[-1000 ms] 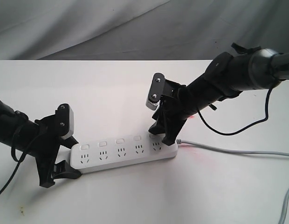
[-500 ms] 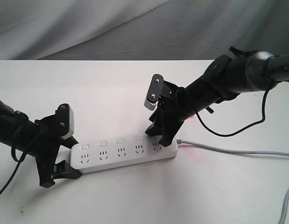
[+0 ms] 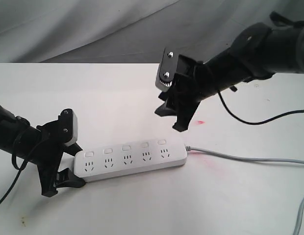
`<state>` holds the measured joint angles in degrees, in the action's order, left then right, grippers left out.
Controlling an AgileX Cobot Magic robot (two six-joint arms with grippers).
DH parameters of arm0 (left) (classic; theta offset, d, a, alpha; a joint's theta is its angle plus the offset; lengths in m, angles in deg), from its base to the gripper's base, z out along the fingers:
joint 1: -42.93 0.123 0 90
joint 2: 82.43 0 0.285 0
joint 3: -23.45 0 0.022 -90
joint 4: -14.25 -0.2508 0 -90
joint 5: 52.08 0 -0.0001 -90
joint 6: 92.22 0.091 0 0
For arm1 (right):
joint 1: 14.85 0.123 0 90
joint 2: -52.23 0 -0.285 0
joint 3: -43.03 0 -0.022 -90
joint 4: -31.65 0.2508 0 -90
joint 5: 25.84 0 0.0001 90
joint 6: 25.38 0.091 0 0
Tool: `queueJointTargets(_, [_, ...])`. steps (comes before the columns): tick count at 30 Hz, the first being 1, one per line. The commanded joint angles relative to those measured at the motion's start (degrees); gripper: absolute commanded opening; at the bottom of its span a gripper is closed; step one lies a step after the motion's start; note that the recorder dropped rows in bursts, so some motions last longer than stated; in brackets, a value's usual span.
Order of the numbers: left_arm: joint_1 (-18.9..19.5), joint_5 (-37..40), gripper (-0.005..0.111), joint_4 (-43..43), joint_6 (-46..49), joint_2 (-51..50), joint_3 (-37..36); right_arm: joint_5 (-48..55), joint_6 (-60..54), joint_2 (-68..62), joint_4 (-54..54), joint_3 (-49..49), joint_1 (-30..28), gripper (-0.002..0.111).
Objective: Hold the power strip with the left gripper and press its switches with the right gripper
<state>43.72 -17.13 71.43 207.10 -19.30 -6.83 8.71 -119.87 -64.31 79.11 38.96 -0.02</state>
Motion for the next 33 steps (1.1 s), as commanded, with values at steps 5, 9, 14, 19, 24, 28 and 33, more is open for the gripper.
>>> queueJointTargets(5, [-0.11,-1.76,0.051,-0.74,0.59,-0.18,0.08,-2.19,2.02,16.01,2.01,-8.08,0.08,0.004])
queueJointTargets(9, [-0.11,-1.76,0.051,-0.74,0.59,-0.18,0.08,-5.78,2.39,25.75,5.15,-17.09,0.08,0.000])
queueJointTargets(14, [-0.11,-1.76,0.051,-0.74,0.59,-0.18,0.08,-9.41,5.02,39.06,7.12,-28.27,0.08,0.000])
queueJointTargets(19, [-0.11,-1.76,0.051,-0.74,0.59,-0.18,0.08,-15.73,5.02,50.05,9.48,-35.18,0.08,0.000])
queueJointTargets(24, [-0.11,-1.76,0.051,-0.74,0.59,-0.18,0.08,-24.42,5.02,58.99,10.59,-40.50,0.08,0.000])
queueJointTargets(28, [-0.11,-1.76,0.051,-0.74,0.59,-0.18,0.08,-30.95,5.02,65.71,12.28,-45.04,0.08,0.000])
queueJointTargets(33, [-0.11,-1.76,0.051,-0.74,0.59,-0.18,0.08,-33.93,5.02,75.31,12.28,-50.56,-0.68,0.000])
